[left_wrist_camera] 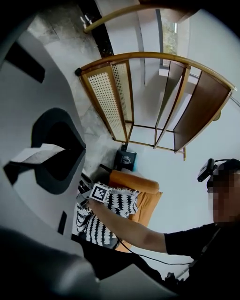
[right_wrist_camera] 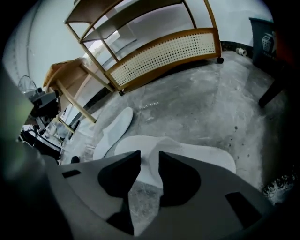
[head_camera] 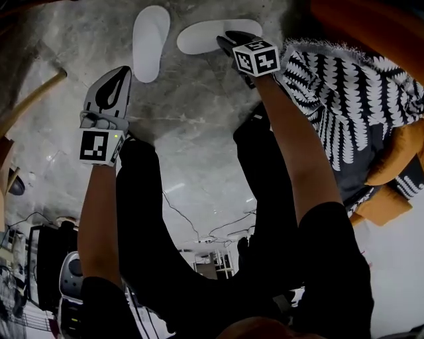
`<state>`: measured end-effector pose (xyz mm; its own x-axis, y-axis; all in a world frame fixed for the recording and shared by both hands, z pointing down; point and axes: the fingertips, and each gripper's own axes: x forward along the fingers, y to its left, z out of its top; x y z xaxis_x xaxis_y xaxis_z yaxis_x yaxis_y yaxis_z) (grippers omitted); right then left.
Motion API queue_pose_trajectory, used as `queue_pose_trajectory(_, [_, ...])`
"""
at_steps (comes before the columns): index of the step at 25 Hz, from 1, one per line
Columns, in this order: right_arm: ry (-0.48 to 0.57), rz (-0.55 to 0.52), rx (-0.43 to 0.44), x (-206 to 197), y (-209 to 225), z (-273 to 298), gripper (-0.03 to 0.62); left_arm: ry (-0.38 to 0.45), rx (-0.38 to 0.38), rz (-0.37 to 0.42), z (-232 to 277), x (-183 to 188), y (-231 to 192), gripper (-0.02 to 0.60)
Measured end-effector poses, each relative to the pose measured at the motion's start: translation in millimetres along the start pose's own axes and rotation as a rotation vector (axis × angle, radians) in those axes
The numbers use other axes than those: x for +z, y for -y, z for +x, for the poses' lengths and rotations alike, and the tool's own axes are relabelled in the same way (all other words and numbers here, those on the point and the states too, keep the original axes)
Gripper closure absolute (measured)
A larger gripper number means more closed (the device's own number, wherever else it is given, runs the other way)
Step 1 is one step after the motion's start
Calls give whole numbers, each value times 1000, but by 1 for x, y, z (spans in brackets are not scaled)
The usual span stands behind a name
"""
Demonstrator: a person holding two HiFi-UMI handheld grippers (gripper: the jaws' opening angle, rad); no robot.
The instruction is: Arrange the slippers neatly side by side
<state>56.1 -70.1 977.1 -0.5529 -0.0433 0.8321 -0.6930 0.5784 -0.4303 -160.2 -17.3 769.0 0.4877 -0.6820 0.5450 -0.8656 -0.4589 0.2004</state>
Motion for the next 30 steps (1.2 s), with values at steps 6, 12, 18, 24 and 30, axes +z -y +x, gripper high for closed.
queue_pose_trajectory(6, [-31, -21, 4, 0, -4, 3, 549, -12, -18, -13, 2, -6, 10, 566])
queue_pose_trajectory(12, [-17, 96, -18, 6, -7, -12, 557, -27, -52, -8, 0, 11, 22, 566])
queue_pose_trajectory(18, [59, 260, -81, 28, -5, -44, 559, -45, -70, -10, -5, 29, 31, 566])
queue_pose_trajectory(24, [211, 496, -126, 53, -5, -78, 559, -58, -81, -6, -4, 53, 38, 566])
queue_pose_trajectory(30, [412, 815, -170, 74, 3, -105, 559, -33, -84, 7, 9, 77, 40, 566])
